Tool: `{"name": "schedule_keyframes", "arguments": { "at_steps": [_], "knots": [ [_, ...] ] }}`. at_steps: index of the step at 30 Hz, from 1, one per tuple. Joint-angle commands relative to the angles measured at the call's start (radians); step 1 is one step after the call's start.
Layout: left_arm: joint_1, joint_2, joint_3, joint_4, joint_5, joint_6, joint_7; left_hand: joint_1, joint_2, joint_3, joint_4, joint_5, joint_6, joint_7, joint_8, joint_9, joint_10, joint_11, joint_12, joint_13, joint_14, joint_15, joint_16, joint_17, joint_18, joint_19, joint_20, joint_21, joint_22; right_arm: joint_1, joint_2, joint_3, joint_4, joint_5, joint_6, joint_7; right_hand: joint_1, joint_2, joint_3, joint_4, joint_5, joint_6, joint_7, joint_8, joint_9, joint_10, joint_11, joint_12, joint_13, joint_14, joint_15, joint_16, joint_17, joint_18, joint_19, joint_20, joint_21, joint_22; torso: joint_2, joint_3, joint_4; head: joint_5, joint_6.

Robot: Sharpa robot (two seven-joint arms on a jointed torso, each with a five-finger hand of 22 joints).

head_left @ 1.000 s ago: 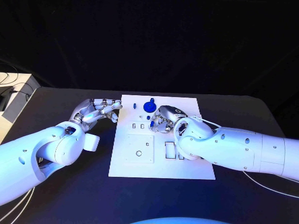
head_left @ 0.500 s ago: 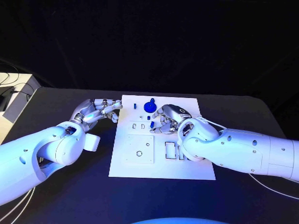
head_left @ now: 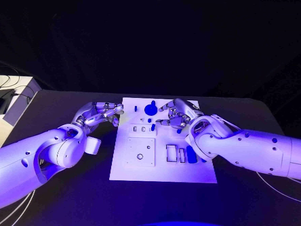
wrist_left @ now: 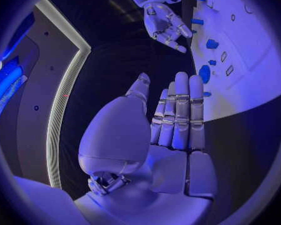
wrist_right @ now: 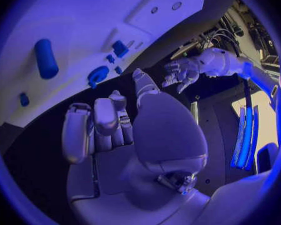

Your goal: Assemble the parts on the task board

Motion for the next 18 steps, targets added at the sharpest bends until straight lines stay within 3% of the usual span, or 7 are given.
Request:
{"name": "schedule_keyframes", "arguments": {
  "at_steps": [1, 2, 6, 11, 13, 16, 18],
  "knots": [
    [0.003, 0.007, 0.001, -0.006, -0.110, 0.028, -0.083, -0.011, -0.007, -0.011, 0.004, -0.005, 0.015, -0.008, 0.016, 0.002, 0.032, -0.015, 0.041, 0.011, 0.013, -0.011, 0.035, 0.030, 0.014, 0.014, -0.016, 0.013, 0.008, 0.022, -0.027, 0.004, 0.005, 0.302, -0.068, 0.227, -0.018, 0.041, -0.010, -0.034, 0.052, 0.005, 0.000, 0.002, 0.000, -0.015, -0.004, -0.011, -0.010, -0.001, -0.004, -0.010, -0.007, 0.002, 0.085, -0.005, -0.020, 0.201, -0.004, 0.0047, -0.0073, 0.004, 0.006],
    [0.008, 0.013, 0.001, -0.012, -0.139, 0.034, -0.103, -0.016, -0.004, -0.017, 0.003, -0.005, 0.024, -0.016, 0.031, 0.003, 0.046, -0.026, 0.082, 0.032, 0.017, -0.020, 0.066, 0.059, 0.011, 0.025, -0.027, 0.027, 0.016, 0.031, -0.041, 0.004, 0.007, 0.364, -0.065, 0.264, -0.028, 0.057, -0.023, -0.065, 0.066, -0.003, 0.001, 0.008, 0.001, -0.017, -0.005, -0.010, -0.013, 0.000, -0.005, -0.010, -0.006, 0.001, 0.086, -0.006, -0.020, 0.201, -0.005, 0.0054, -0.0084, 0.004, 0.007],
    [0.038, 0.042, 0.001, -0.044, -0.240, 0.071, -0.187, -0.057, -0.003, -0.039, 0.021, -0.004, 0.052, -0.044, 0.086, 0.013, 0.043, -0.057, 0.259, 0.156, 0.035, -0.048, 0.209, 0.179, 0.007, 0.053, -0.058, 0.101, 0.062, 0.057, -0.081, 0.006, 0.007, 0.506, -0.045, 0.349, -0.046, 0.079, -0.038, -0.095, 0.071, 0.026, -0.011, 0.031, 0.006, -0.013, -0.012, -0.002, -0.013, 0.000, -0.010, -0.010, -0.005, 0.000, 0.086, -0.010, -0.020, 0.202, -0.011, 0.0113, -0.0139, 0.010, 0.010],
    [0.086, 0.092, 0.001, -0.097, -0.402, 0.178, -0.347, -0.103, 0.015, -0.033, 0.096, -0.005, 0.037, -0.062, 0.169, 0.038, -0.045, -0.081, 0.561, 0.386, 0.071, -0.071, 0.395, 0.338, 0.020, 0.080, -0.085, 0.191, 0.122, 0.078, -0.115, 0.006, -0.010, 0.602, 0.004, 0.413, -0.063, 0.094, -0.052, -0.111, 0.072, 0.059, -0.029, 0.069, 0.028, -0.006, -0.023, 0.001, -0.012, 0.001, -0.018, -0.011, -0.002, -0.002, 0.086, -0.017, -0.017, 0.202, -0.018, 0.0210, -0.0231, 0.019, 0.023],
    [0.115, 0.123, -0.001, -0.130, -0.476, 0.228, -0.422, -0.094, 0.015, -0.033, 0.128, -0.004, 0.017, -0.070, 0.222, 0.062, -0.090, -0.085, 0.672, 0.470, 0.084, -0.074, 0.434, 0.394, 0.028, 0.096, -0.088, 0.220, 0.159, 0.084, -0.125, 0.006, -0.023, 0.623, 0.017, 0.431, -0.068, 0.104, -0.059, -0.117, 0.073, 0.073, -0.042, 0.098, 0.063, -0.002, -0.032, 0.001, -0.012, 0.002, -0.025, -0.013, -0.003, -0.004, 0.086, -0.024, -0.018, 0.202, -0.023, 0.0270, -0.0281, 0.027, 0.019],
    [0.144, 0.160, -0.007, -0.165, -0.563, 0.267, -0.490, -0.100, 0.020, -0.035, 0.146, -0.004, 0.009, -0.079, 0.264, 0.092, -0.070, -0.095, 0.739, 0.518, 0.150, -0.085, 0.504, 0.515, 0.018, 0.173, -0.094, 0.274, 0.294, 0.089, -0.134, 0.006, -0.036, 0.635, 0.025, 0.439, -0.074, 0.114, -0.073, -0.127, 0.072, 0.053, -0.049, 0.134, 0.138, 0.002, -0.038, -0.001, -0.009, 0.004, -0.029, -0.016, -0.001, -0.006, 0.086, -0.030, -0.017, 0.202, -0.027, 0.0321, -0.0305, 0.034, 0.014],
    [0.163, 0.185, -0.014, -0.184, -0.612, 0.287, -0.527, -0.100, 0.017, -0.033, 0.153, -0.003, -0.005, -0.081, 0.287, 0.115, -0.065, -0.099, 0.763, 0.545, 0.175, -0.088, 0.524, 0.570, 0.015, 0.201, -0.096, 0.294, 0.349, 0.091, -0.139, 0.006, -0.044, 0.637, 0.026, 0.440, -0.076, 0.115, -0.074, -0.128, 0.072, 0.050, -0.048, 0.136, 0.144, 0.002, -0.039, -0.002, -0.008, 0.004, -0.029, -0.016, -0.001, -0.007, 0.086, -0.030, -0.017, 0.202, -0.028, 0.0347, -0.0320, 0.037, 0.012]
  ]
}}
